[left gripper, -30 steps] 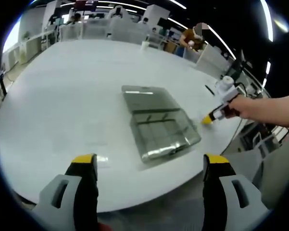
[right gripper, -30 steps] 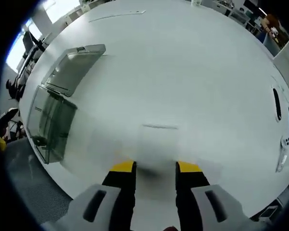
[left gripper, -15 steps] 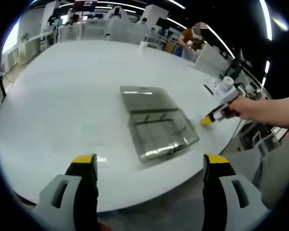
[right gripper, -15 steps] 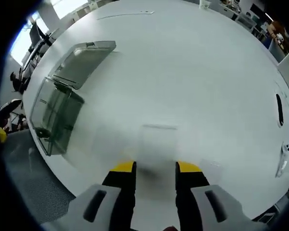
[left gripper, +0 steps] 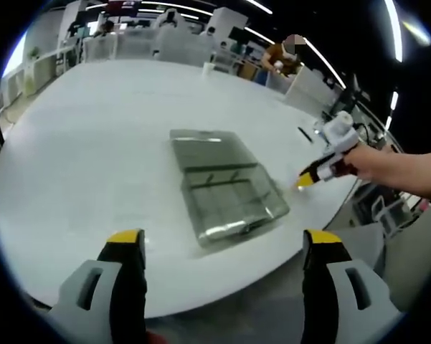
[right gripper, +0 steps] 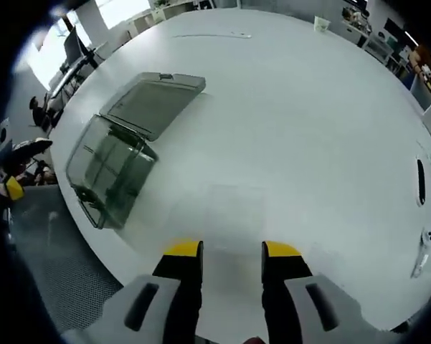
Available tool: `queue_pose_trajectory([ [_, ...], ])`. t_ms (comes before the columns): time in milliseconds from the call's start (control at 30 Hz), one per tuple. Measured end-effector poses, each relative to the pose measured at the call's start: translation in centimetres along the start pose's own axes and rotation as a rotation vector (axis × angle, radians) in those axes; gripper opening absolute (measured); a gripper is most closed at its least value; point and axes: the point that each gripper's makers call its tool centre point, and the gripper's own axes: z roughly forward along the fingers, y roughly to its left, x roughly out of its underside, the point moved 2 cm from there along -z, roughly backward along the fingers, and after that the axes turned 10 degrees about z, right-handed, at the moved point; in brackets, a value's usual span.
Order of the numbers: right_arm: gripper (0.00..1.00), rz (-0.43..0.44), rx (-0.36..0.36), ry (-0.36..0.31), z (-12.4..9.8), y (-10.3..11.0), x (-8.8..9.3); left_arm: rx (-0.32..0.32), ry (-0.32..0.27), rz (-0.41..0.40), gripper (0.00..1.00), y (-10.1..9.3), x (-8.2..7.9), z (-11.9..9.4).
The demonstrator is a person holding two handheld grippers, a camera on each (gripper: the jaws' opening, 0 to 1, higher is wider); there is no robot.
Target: Insert the divider into the dual guide fixture by aligning both edges with the guide slots and pushing it downward to the bottom, including one-sided entry, uneven engagement, binding, and posture correction.
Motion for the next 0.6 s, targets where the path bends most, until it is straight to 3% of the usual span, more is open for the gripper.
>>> queue_pose_trajectory([
  [600, 0.27, -0.128, -0.076, -0.108, -3.6, 5.6, -0.9, 0.06, -0.02, 0.01, 0.84, -1.7, -0.5, 0.5],
])
